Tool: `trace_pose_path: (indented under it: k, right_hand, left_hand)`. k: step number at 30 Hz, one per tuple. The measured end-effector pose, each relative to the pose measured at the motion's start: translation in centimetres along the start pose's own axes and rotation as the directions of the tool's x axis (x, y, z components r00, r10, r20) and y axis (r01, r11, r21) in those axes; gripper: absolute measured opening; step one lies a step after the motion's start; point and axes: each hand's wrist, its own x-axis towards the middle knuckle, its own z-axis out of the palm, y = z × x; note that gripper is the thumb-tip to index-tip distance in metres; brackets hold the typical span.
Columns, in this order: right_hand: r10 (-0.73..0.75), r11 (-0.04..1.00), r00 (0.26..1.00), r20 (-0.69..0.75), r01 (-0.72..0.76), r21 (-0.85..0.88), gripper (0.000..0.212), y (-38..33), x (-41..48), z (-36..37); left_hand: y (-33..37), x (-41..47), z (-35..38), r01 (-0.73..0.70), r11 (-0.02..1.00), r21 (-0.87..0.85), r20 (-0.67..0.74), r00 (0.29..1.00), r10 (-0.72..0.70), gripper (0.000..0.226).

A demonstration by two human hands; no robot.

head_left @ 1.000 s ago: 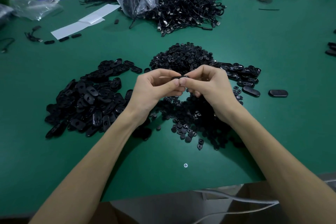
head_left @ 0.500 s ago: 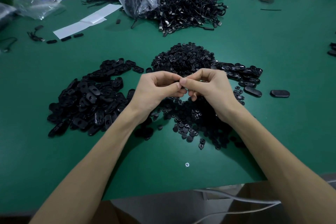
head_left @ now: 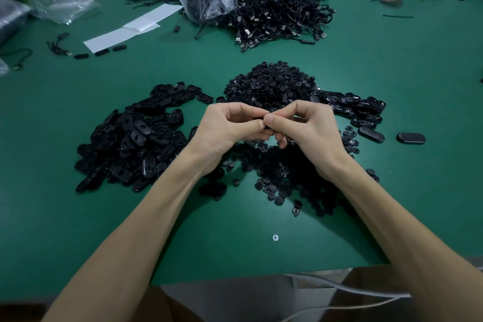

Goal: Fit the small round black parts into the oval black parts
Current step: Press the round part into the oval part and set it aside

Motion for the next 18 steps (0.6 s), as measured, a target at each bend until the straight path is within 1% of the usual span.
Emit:
trace_pose_path:
  k: [6, 12, 18]
  right_hand:
    - [0.009, 0.999, 1.0, 0.007, -0.009, 0.037, 0.015, 0.03, -0.06, -0.11]
    - [0.013, 0.997, 1.0, 0.0, -0.013, 0.07, 0.016, -0.21, -0.11, -0.03]
    - [0.009, 0.999, 1.0, -0.017, -0.008, 0.047, 0.015, -0.05, 0.03, -0.04]
  left_hand:
    - [-0.02, -0.08, -0.39, -0.001, 1.0, -0.02, 0.035, 0.999, 0.002, 0.021]
    - [0.23, -0.15, -0.56, -0.002, 0.999, -0.051, 0.071, 0.997, 0.006, 0.021]
    - [0.06, 0.06, -0.5, -0.022, 0.999, -0.03, 0.076, 0.997, 0.025, 0.022]
